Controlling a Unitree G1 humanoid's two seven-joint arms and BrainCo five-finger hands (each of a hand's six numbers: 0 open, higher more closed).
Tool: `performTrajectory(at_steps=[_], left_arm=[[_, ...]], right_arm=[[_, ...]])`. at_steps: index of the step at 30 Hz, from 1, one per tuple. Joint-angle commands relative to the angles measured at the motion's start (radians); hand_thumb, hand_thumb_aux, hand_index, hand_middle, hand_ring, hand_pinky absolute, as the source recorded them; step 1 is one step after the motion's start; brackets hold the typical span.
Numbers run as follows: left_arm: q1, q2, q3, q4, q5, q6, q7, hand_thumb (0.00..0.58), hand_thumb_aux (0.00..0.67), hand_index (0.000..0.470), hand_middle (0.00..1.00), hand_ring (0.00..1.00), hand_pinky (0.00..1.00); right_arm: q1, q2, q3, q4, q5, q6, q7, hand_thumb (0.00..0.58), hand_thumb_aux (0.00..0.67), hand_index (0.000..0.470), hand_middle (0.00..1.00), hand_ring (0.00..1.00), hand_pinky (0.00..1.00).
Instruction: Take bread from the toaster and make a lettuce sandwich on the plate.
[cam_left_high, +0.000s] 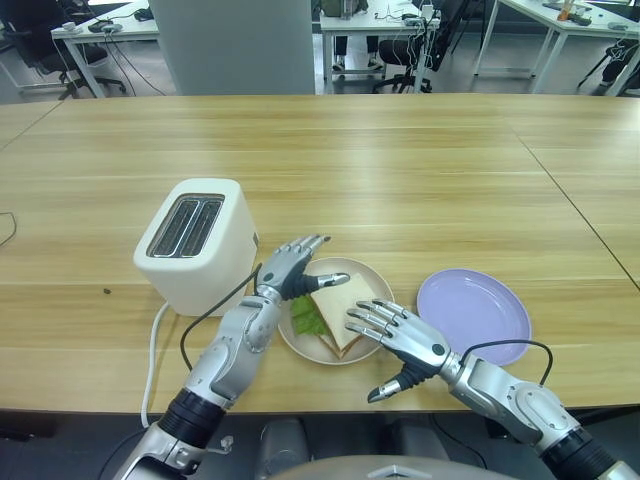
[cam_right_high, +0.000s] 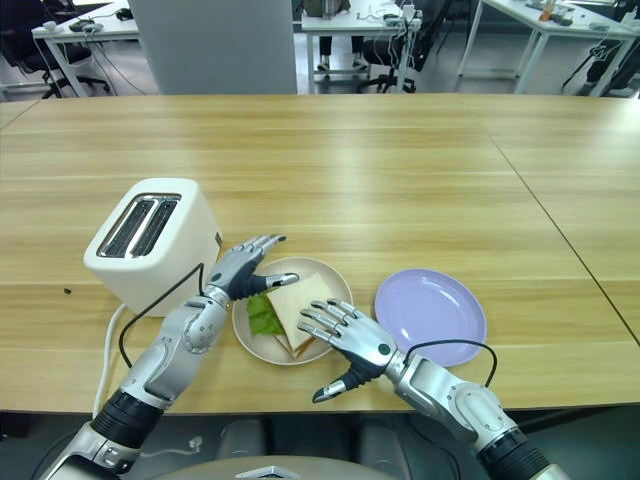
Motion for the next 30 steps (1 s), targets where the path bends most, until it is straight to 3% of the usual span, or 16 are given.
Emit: performTrajectory(at_steps=[1,5,6,7,8,9,13,17,24,30], left_arm=[[-0.008,0.034,0.031,-0.048,0.08,-0.002,0.037,0.0,0.0,0.0,0.0,0.0,0.0],[0.016,0.047,0.111,-0.139,-0.04,-0.066,0.014,0.0,0.0,0.0,0.0,0.0,0.0],[0.029,0.047,0.131,-0.156,-0.133,-0.1,-0.031,0.205,0.131,0.09,0.0,0.0,0.0],[0.046,0.049,0.148,-0.171,-0.223,-0.13,-0.078,0.558,0.539,0.37,0.67,0.67,0.67],[0.066,0.056,0.167,-0.182,-0.303,-0.159,-0.12,0.58,0.67,0.46,1.0,1.0,1.0],[0.089,0.064,0.187,-0.191,-0.391,-0.187,-0.169,0.58,0.67,0.46,1.0,1.0,1.0],[0.193,0.123,0.249,-0.205,-0.693,-0.304,-0.36,0.58,0.67,0.46,1.0,1.0,1.0],[0.294,0.202,0.247,-0.173,-0.873,-0.406,-0.556,0.58,0.67,0.46,1.0,1.0,1.0],[0.405,0.295,0.112,-0.126,-0.767,-0.528,-0.717,0.58,0.67,0.46,1.0,1.0,1.0],[0.337,0.285,0.039,0.023,-0.416,-0.542,-0.614,0.58,0.67,0.46,1.0,1.0,1.0]], right_arm=[[-0.001,0.006,-0.033,-0.01,0.035,0.003,-0.031,0.0,0.0,0.0,0.0,0.0,0.0],[0.027,0.026,-0.104,-0.016,0.273,-0.063,-0.02,0.0,0.0,0.0,0.0,0.0,0.0],[0.038,0.028,-0.123,-0.013,0.365,-0.09,0.001,0.575,0.607,0.417,0.0,0.0,0.0],[0.048,0.026,-0.135,-0.007,0.45,-0.116,0.028,0.58,0.67,0.46,0.17,0.17,0.17],[0.058,0.022,-0.144,-0.001,0.527,-0.14,0.056,0.58,0.67,0.46,0.72,0.72,0.72],[0.069,0.017,-0.147,0.003,0.607,-0.164,0.09,0.58,0.67,0.46,1.0,1.0,1.0],[0.101,-0.022,-0.117,0.009,0.828,-0.246,0.258,0.58,0.67,0.46,1.0,1.0,1.0],[0.129,-0.046,-0.083,0.009,0.897,-0.26,0.409,0.58,0.67,0.46,1.0,1.0,1.0],[0.141,-0.031,-0.021,0.046,0.736,-0.217,0.543,0.58,0.67,0.46,1.0,1.0,1.0],[0.099,0.021,0.003,0.134,0.547,-0.153,0.533,0.58,0.67,0.46,1.0,1.0,1.0]])
